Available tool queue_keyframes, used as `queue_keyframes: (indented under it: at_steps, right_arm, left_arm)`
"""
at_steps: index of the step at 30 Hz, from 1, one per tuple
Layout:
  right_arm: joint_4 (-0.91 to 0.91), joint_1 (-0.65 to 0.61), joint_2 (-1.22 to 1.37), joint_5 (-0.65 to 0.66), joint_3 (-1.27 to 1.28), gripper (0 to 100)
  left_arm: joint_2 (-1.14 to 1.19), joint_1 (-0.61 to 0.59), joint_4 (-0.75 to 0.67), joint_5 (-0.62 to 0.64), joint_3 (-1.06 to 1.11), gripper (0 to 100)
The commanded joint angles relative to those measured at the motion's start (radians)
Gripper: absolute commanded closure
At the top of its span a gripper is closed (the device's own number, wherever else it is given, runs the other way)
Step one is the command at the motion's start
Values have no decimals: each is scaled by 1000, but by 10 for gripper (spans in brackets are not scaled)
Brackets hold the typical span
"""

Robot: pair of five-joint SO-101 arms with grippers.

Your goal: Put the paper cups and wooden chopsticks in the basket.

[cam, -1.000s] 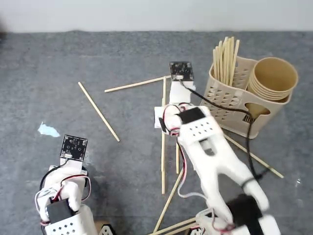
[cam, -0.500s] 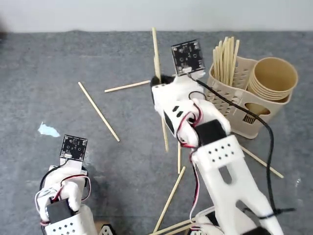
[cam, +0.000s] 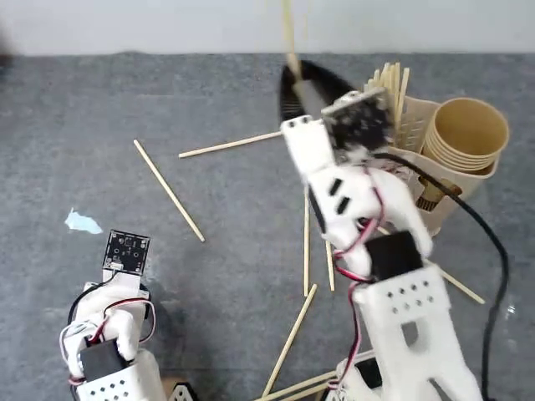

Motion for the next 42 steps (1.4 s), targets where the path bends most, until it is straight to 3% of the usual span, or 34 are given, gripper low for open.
queue_keyframes:
  at_steps: [1, 6, 19, 32, 42]
  right_arm:
    - [-119, 65, -105, 66, 52, 991]
    - [-348, 79, -208, 195, 275, 991]
    - [-601, 213, -202, 187, 446, 991]
    - [-929, 249, 76, 192, 459, 991]
    - [-814, 202, 61, 192, 245, 991]
  left_arm:
    - [-8, 8, 6, 6, -12, 863]
    - [-8, 8, 6, 6, -12, 863]
    - [-8, 8, 6, 6, -12, 863]
    - [-8, 8, 6, 6, -12, 863]
    - [-8, 8, 6, 6, -12, 863]
